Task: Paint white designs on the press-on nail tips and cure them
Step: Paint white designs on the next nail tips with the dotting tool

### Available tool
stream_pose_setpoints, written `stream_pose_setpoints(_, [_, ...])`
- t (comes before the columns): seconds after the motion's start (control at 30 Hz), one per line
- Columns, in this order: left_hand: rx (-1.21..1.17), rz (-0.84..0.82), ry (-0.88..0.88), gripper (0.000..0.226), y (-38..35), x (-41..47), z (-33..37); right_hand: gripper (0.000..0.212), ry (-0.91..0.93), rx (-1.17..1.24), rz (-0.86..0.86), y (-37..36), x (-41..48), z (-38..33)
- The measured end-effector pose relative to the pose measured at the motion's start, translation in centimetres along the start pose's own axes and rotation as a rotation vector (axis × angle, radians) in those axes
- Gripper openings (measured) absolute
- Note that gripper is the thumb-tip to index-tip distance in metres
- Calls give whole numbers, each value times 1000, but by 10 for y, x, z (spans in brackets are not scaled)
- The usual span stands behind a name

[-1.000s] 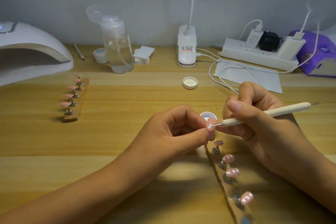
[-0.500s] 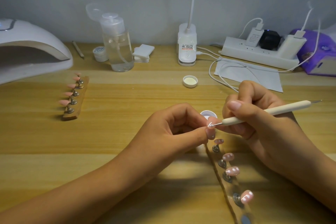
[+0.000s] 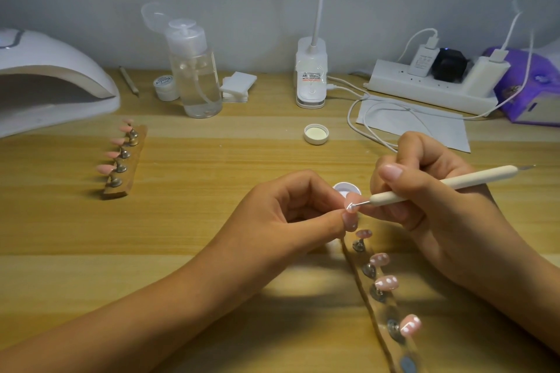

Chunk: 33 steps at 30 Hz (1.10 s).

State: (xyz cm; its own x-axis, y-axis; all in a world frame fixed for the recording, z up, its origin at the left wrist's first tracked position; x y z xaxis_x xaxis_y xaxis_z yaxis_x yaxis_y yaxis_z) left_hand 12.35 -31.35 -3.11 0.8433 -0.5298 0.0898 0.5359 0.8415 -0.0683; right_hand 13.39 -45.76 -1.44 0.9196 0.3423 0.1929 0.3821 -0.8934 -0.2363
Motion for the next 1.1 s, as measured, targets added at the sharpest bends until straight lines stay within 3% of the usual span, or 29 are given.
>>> stream_pose_setpoints(0.2, [13, 3, -3, 8, 1, 1, -1, 27, -49, 141, 42, 5, 5, 3])
stream_pose_setpoints(0.33, [12, 4, -7, 4, 1, 0, -1, 27, -46, 257, 188, 27, 11, 5])
stream_pose_setpoints(0.47, [-60, 42, -42, 6, 5, 1, 1, 14, 61, 4, 219, 39, 12, -4])
stream_pose_setpoints(0.63, [-95, 98, -65, 10, 11, 2, 2, 19, 145, -517, 163, 21, 3, -9])
stream_pose_setpoints(0.87, [-70, 125, -35, 12, 13, 2, -1, 23, 174, -757, 48, 8, 1, -5])
stream_pose_setpoints(1.1, [-63, 132, -16, 10, 14, 1, -2, 20, 144, -802, 35, 9, 4, 0])
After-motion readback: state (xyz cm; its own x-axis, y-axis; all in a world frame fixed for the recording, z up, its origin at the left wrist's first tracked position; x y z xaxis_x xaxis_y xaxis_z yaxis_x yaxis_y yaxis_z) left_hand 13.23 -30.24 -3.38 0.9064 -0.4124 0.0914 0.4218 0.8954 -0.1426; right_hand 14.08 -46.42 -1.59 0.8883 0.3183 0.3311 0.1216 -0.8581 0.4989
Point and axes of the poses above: each hand's wrist, its own x-axis towards the middle knuckle, its own y-axis out of the back of the hand, z = x × y, the point moved 6 cm from there along x, towards the middle knuckle, and after that the axes turned 6 degrees about -z, right-handed, at the moved point
